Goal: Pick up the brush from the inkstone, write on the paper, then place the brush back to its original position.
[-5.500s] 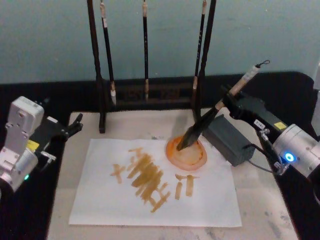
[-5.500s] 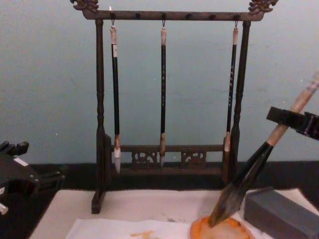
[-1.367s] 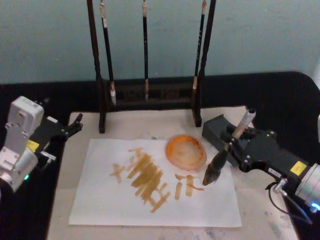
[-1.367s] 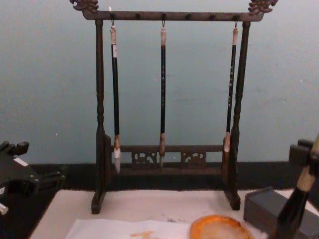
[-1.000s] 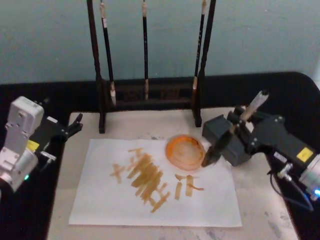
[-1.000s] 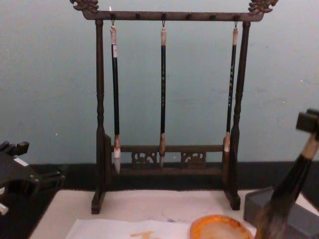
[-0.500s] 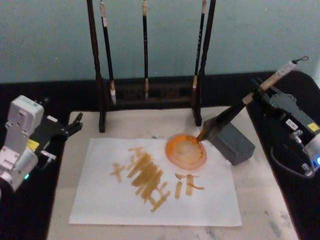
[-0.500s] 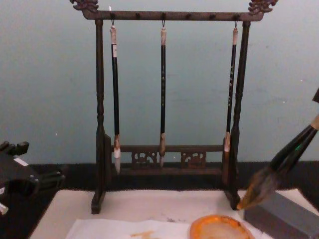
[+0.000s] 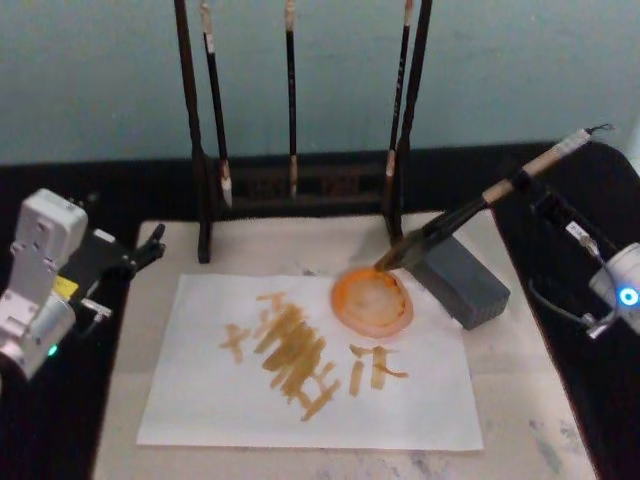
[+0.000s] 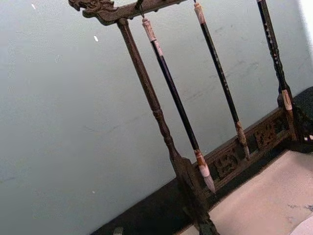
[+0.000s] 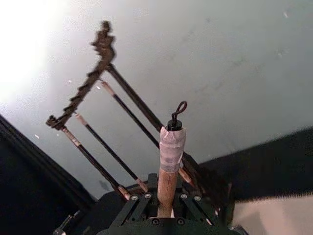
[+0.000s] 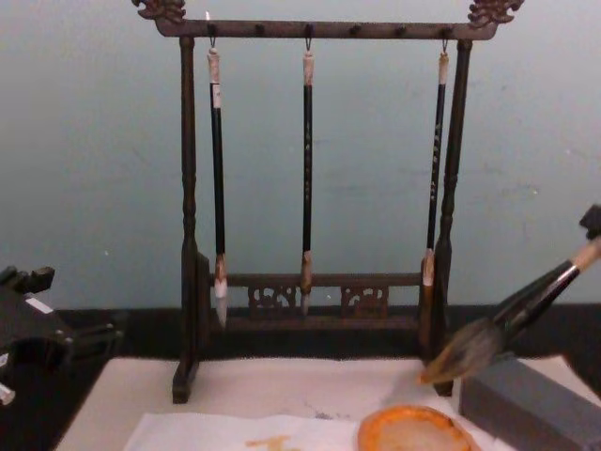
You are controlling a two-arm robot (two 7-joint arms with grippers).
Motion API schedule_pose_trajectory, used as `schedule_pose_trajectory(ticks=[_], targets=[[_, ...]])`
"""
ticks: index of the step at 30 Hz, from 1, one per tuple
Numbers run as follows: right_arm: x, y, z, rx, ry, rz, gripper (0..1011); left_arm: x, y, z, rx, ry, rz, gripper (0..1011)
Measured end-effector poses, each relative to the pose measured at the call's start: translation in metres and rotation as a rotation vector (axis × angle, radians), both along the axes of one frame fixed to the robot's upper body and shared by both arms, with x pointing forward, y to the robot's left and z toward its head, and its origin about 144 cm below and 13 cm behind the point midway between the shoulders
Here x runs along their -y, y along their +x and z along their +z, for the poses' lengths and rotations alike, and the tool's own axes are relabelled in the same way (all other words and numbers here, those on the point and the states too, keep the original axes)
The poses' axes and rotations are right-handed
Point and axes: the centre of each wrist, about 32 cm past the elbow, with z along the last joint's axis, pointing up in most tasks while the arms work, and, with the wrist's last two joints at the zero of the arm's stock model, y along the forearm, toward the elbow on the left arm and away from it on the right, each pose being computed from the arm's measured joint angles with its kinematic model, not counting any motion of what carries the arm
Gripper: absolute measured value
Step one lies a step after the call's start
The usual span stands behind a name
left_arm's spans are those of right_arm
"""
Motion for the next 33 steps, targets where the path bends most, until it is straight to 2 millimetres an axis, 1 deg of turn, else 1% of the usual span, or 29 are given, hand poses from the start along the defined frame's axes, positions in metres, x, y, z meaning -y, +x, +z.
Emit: schedule_pose_trajectory(ticks=[4, 14, 23, 33], targets=[[-0.001, 0.008, -0.009, -0.06, 0.056, 0.014, 160, 0.0, 0.0, 0.0, 0.0, 0.0, 0.0, 1010], [-0.005, 0.017, -0.024, -0.15, 0.136, 0.03, 160, 0.0, 0.0, 0.0, 0.0, 0.0, 0.0, 1010], [-0.008, 0.02, -0.033, -0.197, 0.185, 0.022, 160, 0.0, 0.0, 0.0, 0.0, 0.0, 0.0, 1009], [-0.011, 0.019, -0.037, -0.223, 0.211, 0.008, 160, 0.0, 0.0, 0.0, 0.0, 0.0, 0.0, 1010]])
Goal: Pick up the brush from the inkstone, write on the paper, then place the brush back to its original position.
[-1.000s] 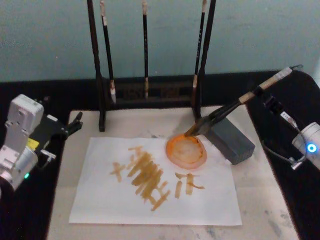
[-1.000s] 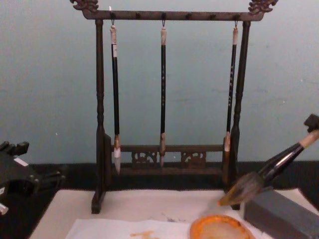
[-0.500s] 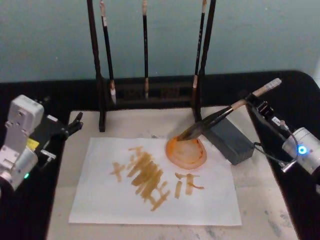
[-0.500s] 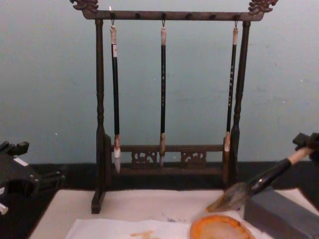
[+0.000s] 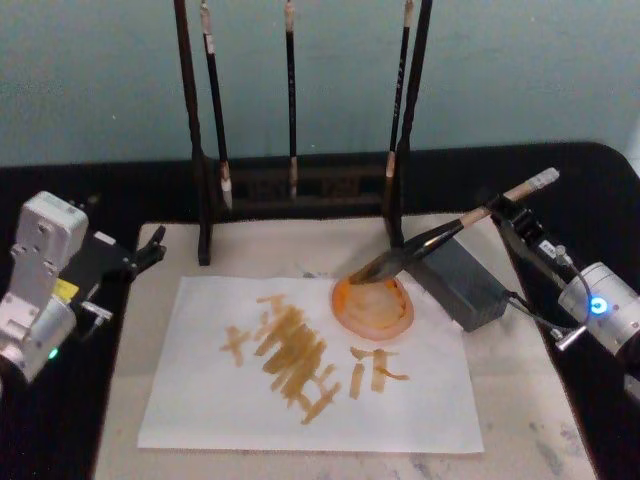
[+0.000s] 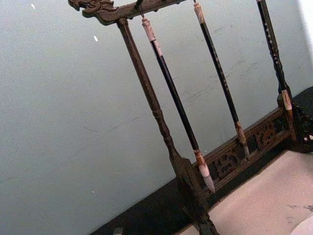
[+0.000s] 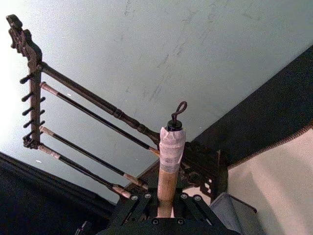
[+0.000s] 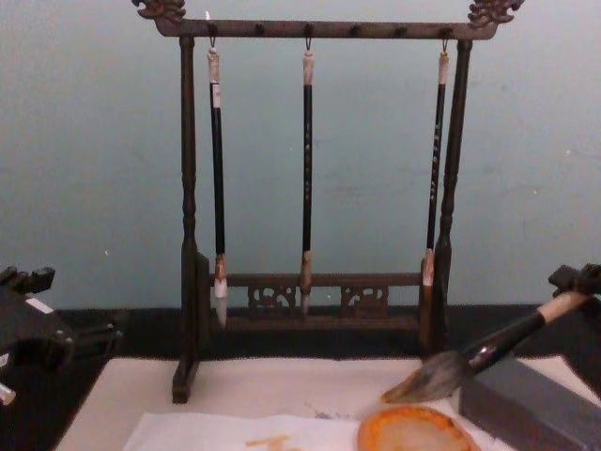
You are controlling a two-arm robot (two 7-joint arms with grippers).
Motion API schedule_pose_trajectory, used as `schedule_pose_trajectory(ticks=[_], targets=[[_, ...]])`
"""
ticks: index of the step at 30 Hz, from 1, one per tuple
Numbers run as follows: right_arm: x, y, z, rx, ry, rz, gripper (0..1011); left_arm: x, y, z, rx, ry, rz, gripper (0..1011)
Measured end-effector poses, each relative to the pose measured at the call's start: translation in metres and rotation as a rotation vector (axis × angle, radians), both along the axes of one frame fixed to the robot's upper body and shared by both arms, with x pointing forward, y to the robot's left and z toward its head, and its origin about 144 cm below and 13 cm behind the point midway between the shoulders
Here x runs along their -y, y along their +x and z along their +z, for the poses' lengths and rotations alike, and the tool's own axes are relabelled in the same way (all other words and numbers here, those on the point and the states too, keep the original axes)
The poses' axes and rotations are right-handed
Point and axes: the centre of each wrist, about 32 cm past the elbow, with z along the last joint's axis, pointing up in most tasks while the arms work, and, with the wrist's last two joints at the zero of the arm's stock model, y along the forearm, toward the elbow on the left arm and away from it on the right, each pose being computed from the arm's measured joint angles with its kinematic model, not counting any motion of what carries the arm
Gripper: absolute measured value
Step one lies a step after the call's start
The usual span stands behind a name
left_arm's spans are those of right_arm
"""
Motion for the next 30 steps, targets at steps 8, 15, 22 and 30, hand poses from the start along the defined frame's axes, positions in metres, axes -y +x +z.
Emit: schedule_pose_trajectory(ticks=[8, 15, 22, 30], targets=[[-0.002, -0.002, -0.004, -0.017, 0.006, -0.006, 160, 0.0, 0.0, 0.0, 0.0, 0.0, 0.0, 1010], [-0.004, -0.002, -0.01, -0.039, 0.016, -0.013, 160, 0.0, 0.0, 0.0, 0.0, 0.0, 0.0, 1010], [-0.004, -0.001, -0.013, -0.055, 0.023, -0.023, 160, 0.0, 0.0, 0.0, 0.0, 0.0, 0.0, 1010], [-0.005, -0.001, -0.015, -0.064, 0.024, -0.033, 160, 0.0, 0.0, 0.0, 0.0, 0.0, 0.0, 1010]])
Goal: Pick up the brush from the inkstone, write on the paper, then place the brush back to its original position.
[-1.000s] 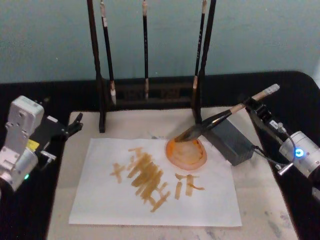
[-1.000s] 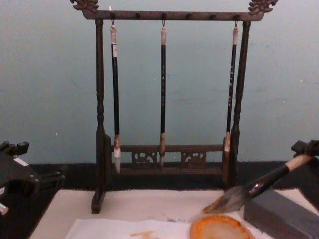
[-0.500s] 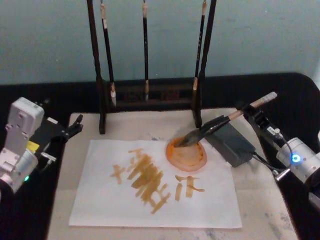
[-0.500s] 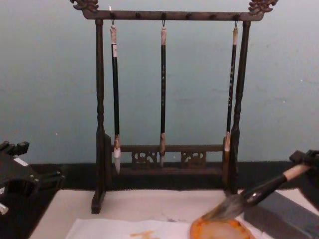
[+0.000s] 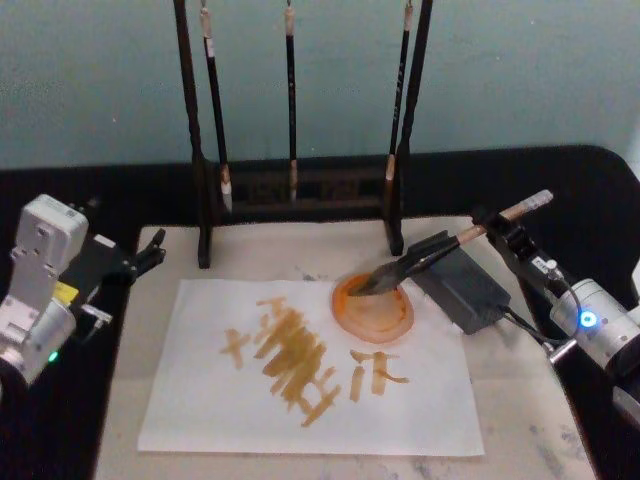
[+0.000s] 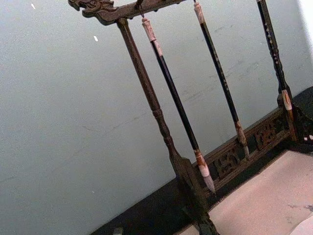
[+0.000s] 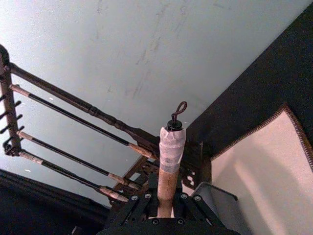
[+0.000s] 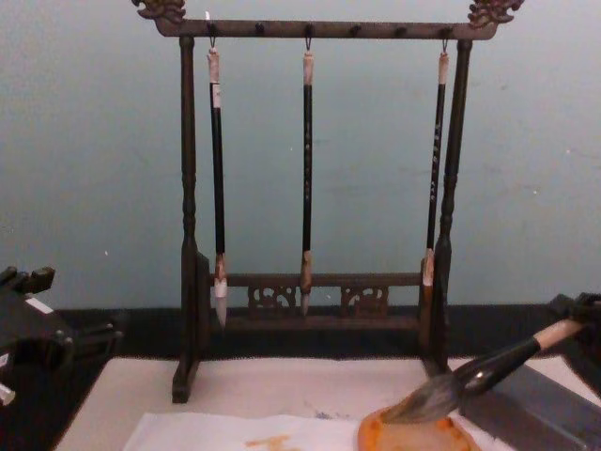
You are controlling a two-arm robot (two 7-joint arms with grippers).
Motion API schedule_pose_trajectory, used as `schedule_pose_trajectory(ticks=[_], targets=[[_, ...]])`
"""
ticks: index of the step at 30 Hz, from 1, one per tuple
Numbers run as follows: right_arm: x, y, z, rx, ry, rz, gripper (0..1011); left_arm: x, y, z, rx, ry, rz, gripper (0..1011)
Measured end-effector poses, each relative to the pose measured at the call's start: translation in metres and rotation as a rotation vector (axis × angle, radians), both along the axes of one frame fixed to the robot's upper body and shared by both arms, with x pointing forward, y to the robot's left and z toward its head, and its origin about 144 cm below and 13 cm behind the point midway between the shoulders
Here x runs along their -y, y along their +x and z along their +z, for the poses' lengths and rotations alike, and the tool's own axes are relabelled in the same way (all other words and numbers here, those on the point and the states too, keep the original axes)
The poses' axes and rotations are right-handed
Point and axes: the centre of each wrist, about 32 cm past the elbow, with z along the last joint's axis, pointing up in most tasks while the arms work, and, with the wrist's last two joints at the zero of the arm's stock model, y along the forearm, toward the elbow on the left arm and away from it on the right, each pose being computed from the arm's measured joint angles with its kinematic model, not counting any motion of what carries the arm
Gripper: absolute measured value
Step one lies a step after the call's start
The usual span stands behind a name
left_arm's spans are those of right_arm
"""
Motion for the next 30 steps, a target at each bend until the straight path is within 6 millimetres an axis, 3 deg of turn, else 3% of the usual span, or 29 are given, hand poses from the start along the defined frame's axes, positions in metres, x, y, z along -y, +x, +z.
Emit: schedule_pose_trajectory(ticks=[30], targets=[[0.0, 0.013, 0.001, -0.003, -0.036, 0.015, 160, 0.0, 0.0, 0.0, 0.0, 0.0, 0.0, 1010]])
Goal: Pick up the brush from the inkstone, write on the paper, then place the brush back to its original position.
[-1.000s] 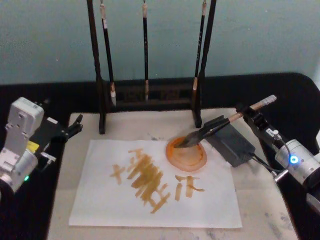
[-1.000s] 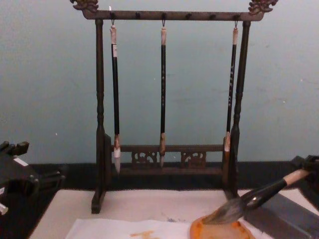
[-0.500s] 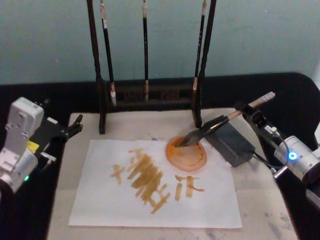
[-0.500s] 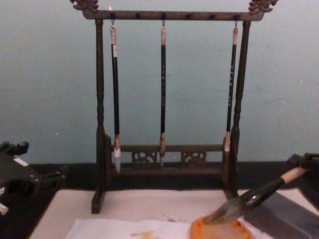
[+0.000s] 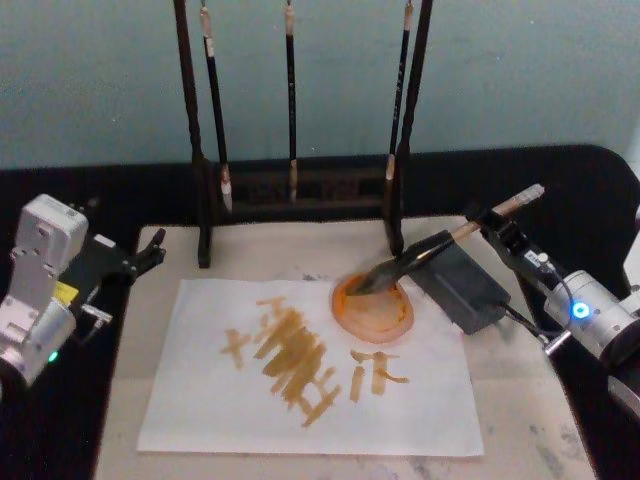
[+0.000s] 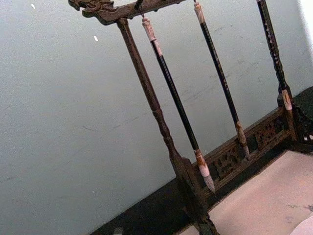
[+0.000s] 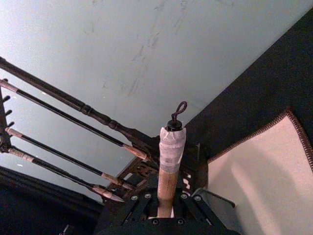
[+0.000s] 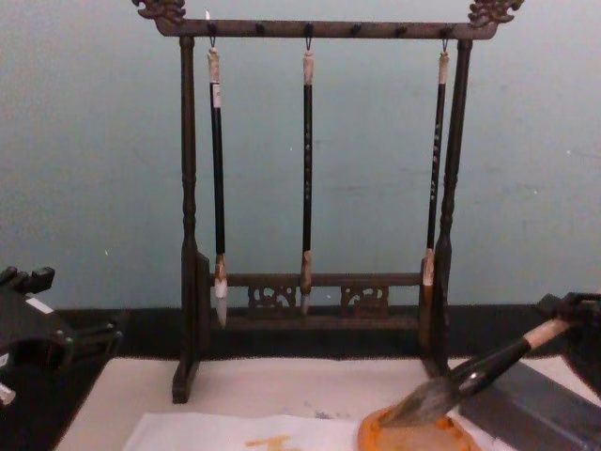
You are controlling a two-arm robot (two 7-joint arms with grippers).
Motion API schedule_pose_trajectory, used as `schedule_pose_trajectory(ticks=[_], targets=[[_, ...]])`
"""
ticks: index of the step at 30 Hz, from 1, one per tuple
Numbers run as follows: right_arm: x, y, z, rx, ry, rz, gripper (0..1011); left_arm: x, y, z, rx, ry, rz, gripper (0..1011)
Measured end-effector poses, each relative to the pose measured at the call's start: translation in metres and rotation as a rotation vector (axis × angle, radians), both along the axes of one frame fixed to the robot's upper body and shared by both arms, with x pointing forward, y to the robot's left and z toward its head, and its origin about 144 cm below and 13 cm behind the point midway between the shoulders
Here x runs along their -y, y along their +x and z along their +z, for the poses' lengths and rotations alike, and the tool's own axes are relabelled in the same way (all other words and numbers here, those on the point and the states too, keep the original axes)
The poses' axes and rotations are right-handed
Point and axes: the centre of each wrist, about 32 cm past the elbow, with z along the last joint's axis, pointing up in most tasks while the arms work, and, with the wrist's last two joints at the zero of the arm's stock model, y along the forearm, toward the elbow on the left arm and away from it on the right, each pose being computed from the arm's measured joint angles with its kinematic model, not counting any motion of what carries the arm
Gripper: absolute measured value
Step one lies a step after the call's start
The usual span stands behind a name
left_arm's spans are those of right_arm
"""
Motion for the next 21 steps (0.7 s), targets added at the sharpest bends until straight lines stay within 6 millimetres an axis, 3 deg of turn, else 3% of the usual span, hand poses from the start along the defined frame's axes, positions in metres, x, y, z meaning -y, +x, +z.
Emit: schedule_pose_trajectory(ticks=[21], targets=[[0.0007, -0.0015, -0.0072, -0.023, 0.006, -0.006, 160, 0.0, 0.0, 0.0, 0.0, 0.0, 0.0, 1010]])
